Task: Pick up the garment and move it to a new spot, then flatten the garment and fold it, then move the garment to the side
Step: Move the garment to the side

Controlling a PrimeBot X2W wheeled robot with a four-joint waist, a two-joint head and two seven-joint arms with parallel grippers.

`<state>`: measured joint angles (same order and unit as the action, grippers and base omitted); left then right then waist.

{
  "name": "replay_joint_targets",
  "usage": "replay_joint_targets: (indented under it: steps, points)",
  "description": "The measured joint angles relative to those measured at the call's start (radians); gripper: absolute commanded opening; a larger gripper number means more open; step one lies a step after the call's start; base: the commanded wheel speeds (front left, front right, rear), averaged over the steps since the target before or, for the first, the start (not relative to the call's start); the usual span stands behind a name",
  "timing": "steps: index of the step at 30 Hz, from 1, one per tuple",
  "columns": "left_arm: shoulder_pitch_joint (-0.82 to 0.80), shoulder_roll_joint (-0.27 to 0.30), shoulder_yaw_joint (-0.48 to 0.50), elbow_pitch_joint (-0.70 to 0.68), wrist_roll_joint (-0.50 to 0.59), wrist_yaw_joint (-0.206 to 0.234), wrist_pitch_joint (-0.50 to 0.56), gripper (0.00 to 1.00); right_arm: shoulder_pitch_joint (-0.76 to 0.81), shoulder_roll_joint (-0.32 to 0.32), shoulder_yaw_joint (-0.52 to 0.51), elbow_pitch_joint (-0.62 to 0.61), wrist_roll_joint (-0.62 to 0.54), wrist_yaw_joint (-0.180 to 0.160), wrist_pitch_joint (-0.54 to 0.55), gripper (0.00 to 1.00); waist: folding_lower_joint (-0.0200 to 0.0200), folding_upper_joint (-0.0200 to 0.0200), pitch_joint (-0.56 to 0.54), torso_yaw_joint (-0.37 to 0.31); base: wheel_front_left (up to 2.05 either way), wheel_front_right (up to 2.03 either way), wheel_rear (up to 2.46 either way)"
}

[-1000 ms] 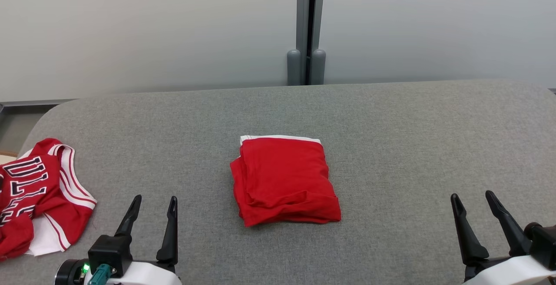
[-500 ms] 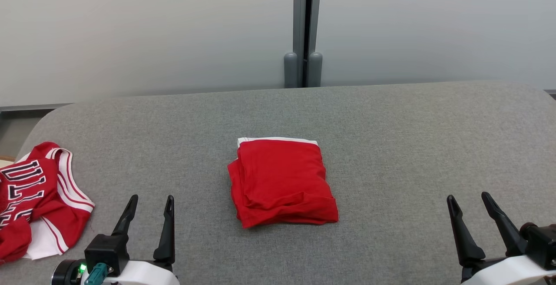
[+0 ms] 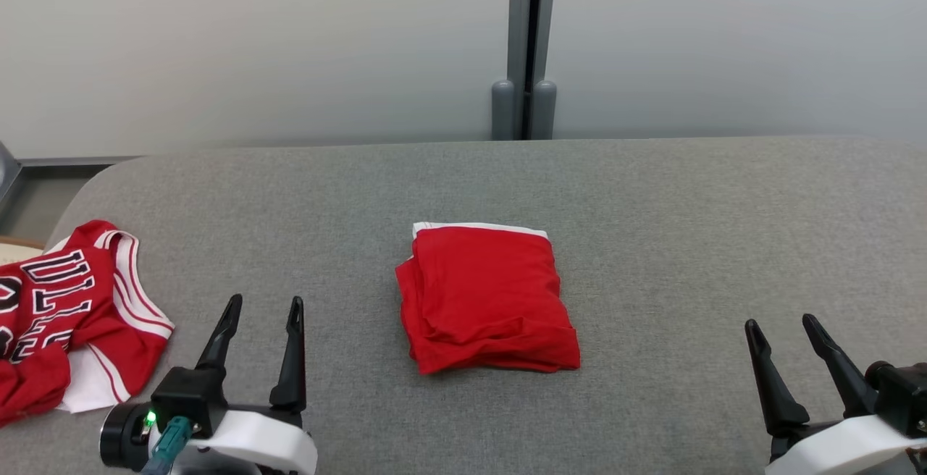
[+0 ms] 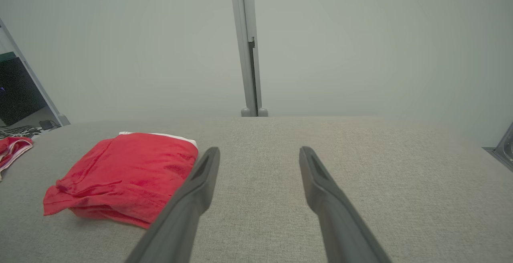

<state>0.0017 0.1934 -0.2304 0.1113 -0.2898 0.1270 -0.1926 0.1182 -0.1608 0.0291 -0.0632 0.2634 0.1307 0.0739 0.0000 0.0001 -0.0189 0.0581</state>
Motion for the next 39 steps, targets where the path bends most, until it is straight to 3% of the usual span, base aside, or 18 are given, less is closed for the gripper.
replay_joint_targets:
  steps: [12, 21, 27, 28, 29, 31, 32, 39]
  points:
    - [-0.201, -0.092, -0.053, 0.000, 0.017, -0.021, -0.062, 1.00, -0.184, -0.043, 0.061, 0.067, 0.016, 0.000, 0.016, 1.00, 0.0000, 0.0000, 0.161, 0.118, 0.00, 0.00, 0.00]
    - [-0.292, -0.136, -0.070, -0.016, 0.035, -0.025, -0.069, 1.00, -0.329, -0.048, 0.148, 0.306, 0.053, 0.000, 0.009, 1.00, 0.0000, 0.0000, 0.301, 0.219, 0.00, 0.00, 0.00]
    - [-0.292, -0.141, -0.059, -0.017, 0.047, -0.023, -0.069, 1.00, -0.374, -0.043, 0.237, 0.410, 0.119, -0.001, -0.007, 1.00, 0.0000, 0.0000, 0.339, 0.240, 0.00, 0.00, 0.00]
    - [-0.292, -0.142, -0.055, -0.017, 0.049, -0.023, -0.069, 1.00, -0.381, -0.044, 0.249, 0.420, 0.129, -0.002, -0.011, 0.97, 0.0000, 0.0000, 0.339, 0.236, 0.00, 0.00, 0.00]
    - [-0.292, -0.142, -0.051, -0.017, 0.053, -0.023, -0.069, 1.00, -0.388, -0.046, 0.261, 0.430, 0.140, -0.002, -0.012, 0.47, 0.0000, 0.0000, 0.339, 0.232, 0.00, 0.00, 0.00]
    - [-0.292, -0.142, -0.046, -0.017, 0.056, -0.025, -0.069, 1.00, -0.398, -0.048, 0.282, 0.443, 0.159, -0.002, -0.018, 0.09, 0.0000, 0.0000, 0.339, 0.224, 0.00, 0.00, 0.00]
    - [-0.292, -0.142, -0.043, -0.016, 0.060, -0.025, -0.069, 1.00, -0.405, -0.049, 0.292, 0.451, 0.166, -0.002, -0.022, 0.00, -0.0001, 0.0000, 0.338, 0.219, 0.00, 0.00, 0.00]
    - [-0.292, -0.143, -0.032, -0.005, 0.076, -0.036, -0.071, 1.00, -0.424, -0.056, 0.368, 0.490, 0.230, -0.001, -0.038, 0.00, 0.0000, 0.0000, 0.321, 0.187, 0.00, 0.00, 0.00]
